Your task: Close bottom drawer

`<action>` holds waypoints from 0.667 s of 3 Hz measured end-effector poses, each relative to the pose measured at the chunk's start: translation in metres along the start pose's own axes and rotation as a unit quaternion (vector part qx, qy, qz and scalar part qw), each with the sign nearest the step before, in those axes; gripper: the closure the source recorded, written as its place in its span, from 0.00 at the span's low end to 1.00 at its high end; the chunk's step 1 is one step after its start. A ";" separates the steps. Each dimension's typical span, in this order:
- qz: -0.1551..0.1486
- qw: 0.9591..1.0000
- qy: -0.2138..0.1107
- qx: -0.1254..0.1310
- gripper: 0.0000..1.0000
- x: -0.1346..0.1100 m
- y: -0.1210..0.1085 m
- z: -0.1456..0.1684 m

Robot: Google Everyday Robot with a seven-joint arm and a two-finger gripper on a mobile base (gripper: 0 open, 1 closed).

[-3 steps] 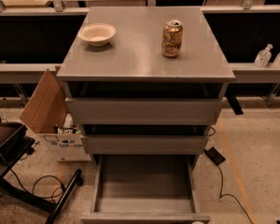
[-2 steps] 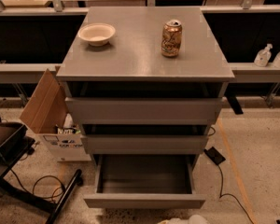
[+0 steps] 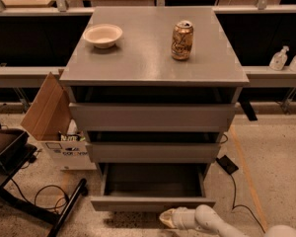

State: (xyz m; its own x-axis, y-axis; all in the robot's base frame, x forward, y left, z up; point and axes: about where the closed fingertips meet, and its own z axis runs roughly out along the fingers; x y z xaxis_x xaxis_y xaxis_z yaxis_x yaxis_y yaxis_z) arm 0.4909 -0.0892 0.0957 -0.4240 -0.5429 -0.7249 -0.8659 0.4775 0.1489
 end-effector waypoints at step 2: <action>-0.035 0.999 -0.016 0.018 1.00 -0.051 -0.038 0.000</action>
Offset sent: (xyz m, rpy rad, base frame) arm 0.1845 0.0343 0.1084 -0.0198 -0.2845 0.0471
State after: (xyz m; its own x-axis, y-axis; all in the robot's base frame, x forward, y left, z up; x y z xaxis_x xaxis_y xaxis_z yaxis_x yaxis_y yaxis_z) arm 0.5455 -0.0802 0.1269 -0.3530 -0.5539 -0.7540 -0.8833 0.4631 0.0733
